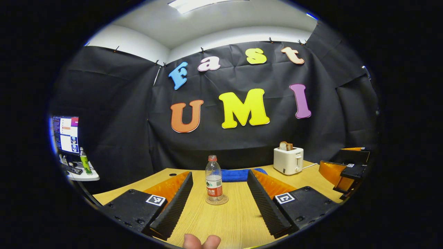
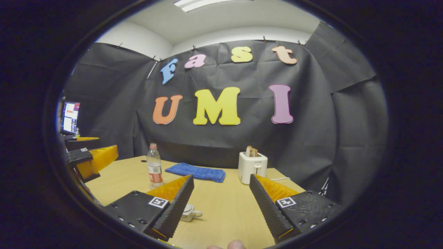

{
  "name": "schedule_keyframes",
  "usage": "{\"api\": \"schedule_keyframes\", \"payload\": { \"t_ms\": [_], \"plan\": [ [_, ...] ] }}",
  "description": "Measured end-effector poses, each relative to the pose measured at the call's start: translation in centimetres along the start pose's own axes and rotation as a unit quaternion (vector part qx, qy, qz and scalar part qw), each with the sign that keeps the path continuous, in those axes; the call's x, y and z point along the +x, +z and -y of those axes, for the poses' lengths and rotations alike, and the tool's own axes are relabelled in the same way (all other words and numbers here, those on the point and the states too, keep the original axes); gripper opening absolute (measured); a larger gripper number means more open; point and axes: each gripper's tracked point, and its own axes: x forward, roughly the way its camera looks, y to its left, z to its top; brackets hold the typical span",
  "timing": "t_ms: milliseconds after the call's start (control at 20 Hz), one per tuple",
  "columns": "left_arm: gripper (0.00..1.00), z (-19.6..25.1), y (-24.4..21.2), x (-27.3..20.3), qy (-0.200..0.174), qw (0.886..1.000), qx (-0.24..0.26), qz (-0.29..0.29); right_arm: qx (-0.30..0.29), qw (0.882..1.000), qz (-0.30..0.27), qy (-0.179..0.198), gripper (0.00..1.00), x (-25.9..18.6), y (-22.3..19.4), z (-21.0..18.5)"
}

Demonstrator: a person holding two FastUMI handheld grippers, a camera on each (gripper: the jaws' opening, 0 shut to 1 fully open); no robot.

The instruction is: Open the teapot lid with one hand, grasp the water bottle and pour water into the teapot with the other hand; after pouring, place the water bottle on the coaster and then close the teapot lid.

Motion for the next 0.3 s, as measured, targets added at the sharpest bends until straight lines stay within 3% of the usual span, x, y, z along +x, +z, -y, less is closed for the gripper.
{"api": "schedule_keyframes", "payload": {
  "t_ms": [300],
  "plan": [
    [0.99, -0.76, -0.87, 0.27, -0.001, 1.000, -0.007, -0.021, -0.008, 1.000, 0.008, -0.012, 0.97, -0.44, 0.92, -0.95]
  ]
}}
